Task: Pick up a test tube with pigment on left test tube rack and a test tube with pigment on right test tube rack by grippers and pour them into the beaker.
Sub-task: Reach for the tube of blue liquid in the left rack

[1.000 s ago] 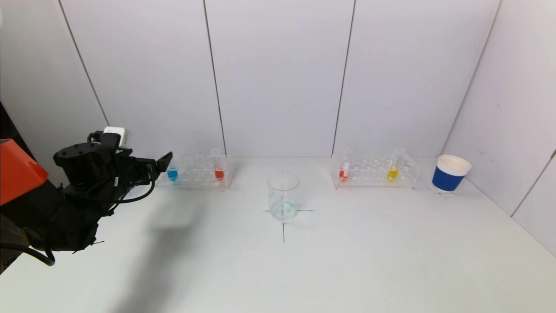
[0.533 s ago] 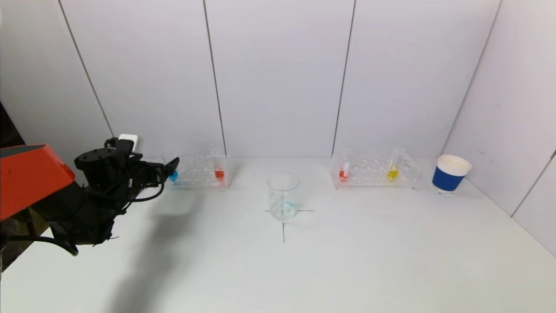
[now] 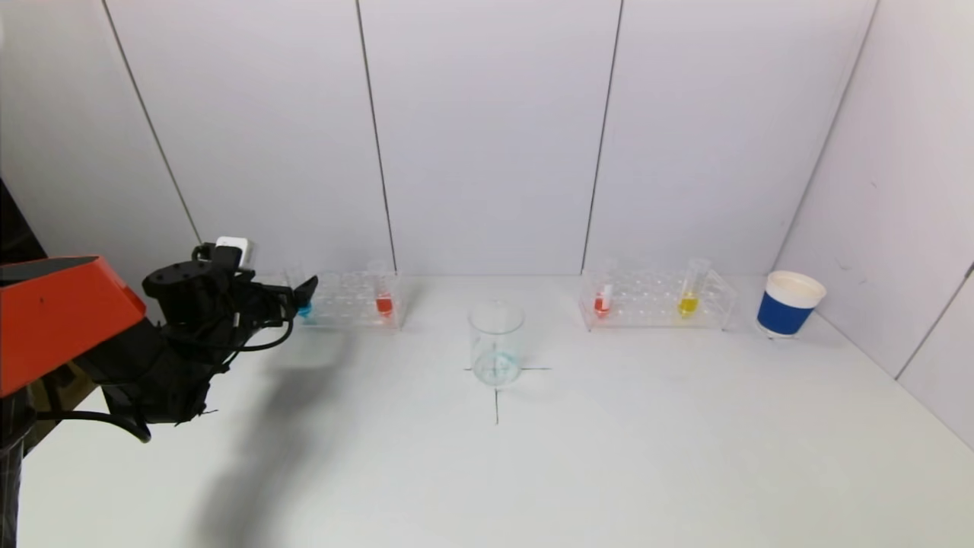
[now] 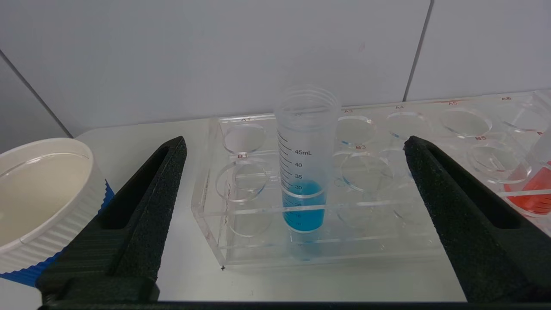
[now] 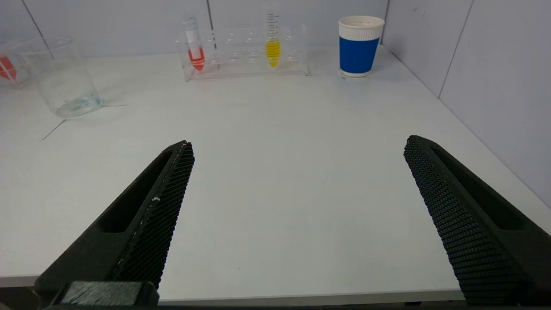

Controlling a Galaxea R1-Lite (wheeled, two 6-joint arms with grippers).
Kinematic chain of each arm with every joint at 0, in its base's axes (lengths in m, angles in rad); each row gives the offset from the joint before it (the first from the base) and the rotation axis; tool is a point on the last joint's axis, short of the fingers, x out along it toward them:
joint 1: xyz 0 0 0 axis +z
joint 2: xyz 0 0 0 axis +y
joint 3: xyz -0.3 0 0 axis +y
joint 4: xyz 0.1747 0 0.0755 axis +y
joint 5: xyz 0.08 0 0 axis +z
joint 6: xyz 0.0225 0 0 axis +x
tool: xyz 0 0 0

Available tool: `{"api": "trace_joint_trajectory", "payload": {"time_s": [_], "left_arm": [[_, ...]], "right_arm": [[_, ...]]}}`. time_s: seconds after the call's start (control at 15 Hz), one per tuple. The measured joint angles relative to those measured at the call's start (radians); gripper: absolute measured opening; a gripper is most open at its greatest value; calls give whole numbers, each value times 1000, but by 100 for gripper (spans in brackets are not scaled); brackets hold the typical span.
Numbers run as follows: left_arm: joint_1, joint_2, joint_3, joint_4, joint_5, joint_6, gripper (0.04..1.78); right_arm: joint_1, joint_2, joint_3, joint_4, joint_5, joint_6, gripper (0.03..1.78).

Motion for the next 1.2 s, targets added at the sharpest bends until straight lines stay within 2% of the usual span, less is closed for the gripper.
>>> {"api": "trace_joint_trajectory", "payload": {"time_s": [1.2], "left_arm": [[-4, 92, -129, 11, 4, 8, 176]], "right_arm": [[0, 0, 0, 0, 0, 0, 177]]}}
